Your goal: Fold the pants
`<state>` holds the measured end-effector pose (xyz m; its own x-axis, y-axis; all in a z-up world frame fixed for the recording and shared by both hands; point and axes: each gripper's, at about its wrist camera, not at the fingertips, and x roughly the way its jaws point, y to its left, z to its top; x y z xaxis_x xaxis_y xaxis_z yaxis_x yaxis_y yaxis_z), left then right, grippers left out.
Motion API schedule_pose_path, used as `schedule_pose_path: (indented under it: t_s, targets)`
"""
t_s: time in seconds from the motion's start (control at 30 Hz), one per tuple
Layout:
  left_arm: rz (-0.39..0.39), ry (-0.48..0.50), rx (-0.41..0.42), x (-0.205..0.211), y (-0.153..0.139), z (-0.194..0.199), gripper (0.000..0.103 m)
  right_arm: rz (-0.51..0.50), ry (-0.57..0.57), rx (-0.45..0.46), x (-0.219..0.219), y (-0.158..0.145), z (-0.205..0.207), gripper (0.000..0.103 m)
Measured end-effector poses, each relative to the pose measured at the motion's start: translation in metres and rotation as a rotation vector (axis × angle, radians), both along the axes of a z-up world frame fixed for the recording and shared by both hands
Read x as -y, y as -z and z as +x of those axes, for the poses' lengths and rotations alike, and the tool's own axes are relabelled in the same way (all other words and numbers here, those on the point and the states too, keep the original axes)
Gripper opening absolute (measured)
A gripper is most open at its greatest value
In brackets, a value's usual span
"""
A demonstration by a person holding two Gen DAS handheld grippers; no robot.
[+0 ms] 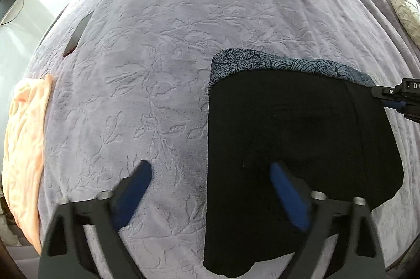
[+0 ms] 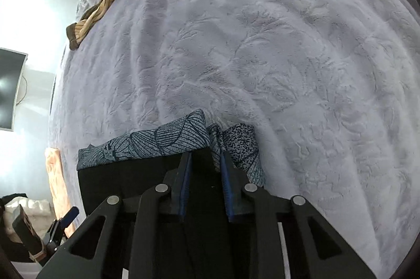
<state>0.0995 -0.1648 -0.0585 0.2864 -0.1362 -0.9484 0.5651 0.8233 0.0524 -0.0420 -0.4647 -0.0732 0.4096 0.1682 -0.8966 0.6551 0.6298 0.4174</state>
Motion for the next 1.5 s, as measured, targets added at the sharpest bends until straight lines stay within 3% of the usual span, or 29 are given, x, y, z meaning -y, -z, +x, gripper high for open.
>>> schedule_pose_path:
  t_s: [0.3,0.37,0.47,0.5,0.57,0.67,0.8,1.5]
  targets:
    - [0.017,-0.002,-0.020,-0.005,-0.002,-0.002,0.095,-0.153,-0.068,-0.070,-0.032,-0.028,-0.021,0.029]
    - [0.022,0.005,-0.027,-0.005,-0.002,-0.005,0.095,-0.175,-0.079,-0.067,-0.041,-0.037,-0.032,0.042]
    - [0.023,0.022,-0.037,-0.004,-0.002,-0.011,0.095,-0.202,-0.091,-0.047,-0.061,-0.050,-0.048,0.053]
    - [0.027,0.027,-0.041,-0.004,-0.001,-0.013,0.103,-0.209,-0.098,-0.041,-0.068,-0.053,-0.052,0.055]
    - [0.035,0.032,-0.055,-0.004,0.004,-0.018,0.103,-0.214,-0.122,-0.038,-0.082,-0.053,-0.058,0.066]
    - [0.028,0.021,-0.092,-0.004,0.012,-0.020,0.103,-0.224,-0.168,-0.084,-0.100,-0.039,-0.062,0.071]
    - [0.029,0.018,-0.112,-0.005,0.020,-0.021,0.103,-0.188,-0.134,-0.129,-0.107,-0.015,-0.074,0.079]
    - [0.025,0.005,-0.162,-0.005,0.034,-0.015,0.103,-0.049,-0.085,-0.006,-0.072,-0.016,-0.135,0.084]
